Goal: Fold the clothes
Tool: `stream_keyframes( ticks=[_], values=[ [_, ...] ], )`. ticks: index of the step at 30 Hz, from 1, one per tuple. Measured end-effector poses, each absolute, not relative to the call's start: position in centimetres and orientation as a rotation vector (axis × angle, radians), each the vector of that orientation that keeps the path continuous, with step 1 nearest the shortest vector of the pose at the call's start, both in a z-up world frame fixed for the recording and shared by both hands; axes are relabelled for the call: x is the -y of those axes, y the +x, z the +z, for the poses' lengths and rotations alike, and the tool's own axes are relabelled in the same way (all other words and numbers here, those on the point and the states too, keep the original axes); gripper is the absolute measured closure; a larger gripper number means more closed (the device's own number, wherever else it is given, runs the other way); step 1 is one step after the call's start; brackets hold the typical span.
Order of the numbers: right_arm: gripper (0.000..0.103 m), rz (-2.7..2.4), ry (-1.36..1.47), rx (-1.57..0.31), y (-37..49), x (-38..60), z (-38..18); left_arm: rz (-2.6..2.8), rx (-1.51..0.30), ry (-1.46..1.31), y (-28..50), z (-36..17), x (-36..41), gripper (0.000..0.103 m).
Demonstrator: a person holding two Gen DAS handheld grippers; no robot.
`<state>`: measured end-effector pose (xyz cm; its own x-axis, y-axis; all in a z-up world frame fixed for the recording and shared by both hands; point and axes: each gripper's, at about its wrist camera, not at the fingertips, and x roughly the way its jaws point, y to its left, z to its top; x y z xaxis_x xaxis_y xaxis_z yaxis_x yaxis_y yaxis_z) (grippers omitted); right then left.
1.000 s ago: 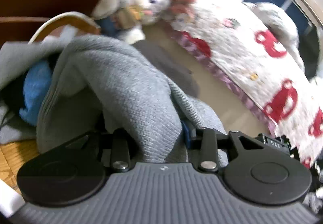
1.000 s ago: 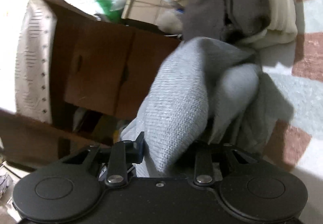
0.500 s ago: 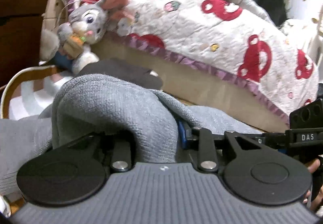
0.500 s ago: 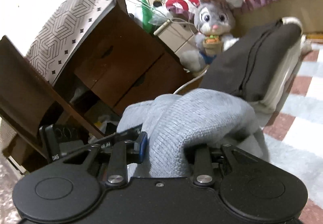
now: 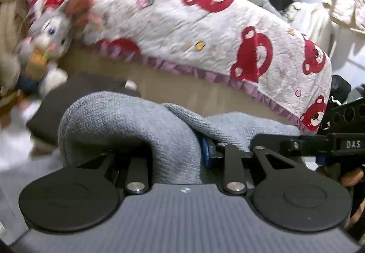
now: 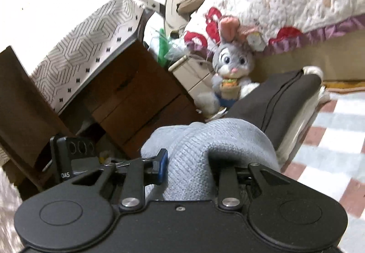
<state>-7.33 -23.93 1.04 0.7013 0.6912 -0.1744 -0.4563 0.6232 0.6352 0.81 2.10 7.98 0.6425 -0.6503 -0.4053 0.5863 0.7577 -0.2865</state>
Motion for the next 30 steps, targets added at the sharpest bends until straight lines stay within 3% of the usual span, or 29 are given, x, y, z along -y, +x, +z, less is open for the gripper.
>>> stream_keyframes(
  ticks=[5,9,13,16,18,22,25,28,30],
  values=[
    [0.073,0.673,0.636,-0.321,-8.3,27.1,4.8,-0.78,-0.382,-0.097,1.9,13.7,1.7,0.079],
    [0.073,0.652,0.662,-0.228,-9.4,29.9,7.7,-0.85,-0.451,-0.039,2.7,11.9,8.1,0.086],
    [0.074,0.488,0.677,-0.171,-12.7,34.8,8.1,-0.92,-0.52,0.02,3.5,10.2,14.5,0.085],
    [0.071,0.146,0.691,-0.303,-14.8,39.7,5.0,-0.972,-0.572,0.065,4.2,8.9,19.3,0.078],
    [0.057,-0.157,0.666,-0.511,-15.4,43.2,1.0,-1.006,-0.607,0.095,4.6,8.0,22.5,0.076],
    [0.057,-0.54,0.568,-0.732,-18.2,48.3,-6.4,-1.012,-0.693,0.125,5.1,5.3,25.3,0.062],
    [0.056,-0.503,0.687,-0.711,-19.2,50.9,-9.6,-0.928,-0.78,0.103,5.0,1.9,22.1,0.062],
    [0.044,-0.376,0.748,-0.664,-18.0,51.8,-11.4,-0.842,-0.865,0.081,4.9,-1.5,18.9,0.062],
    [0.039,-0.309,0.721,-0.67,-15.4,51.5,-12.3,-0.783,-0.92,0.066,4.9,-3.8,16.8,0.054]
  ],
)
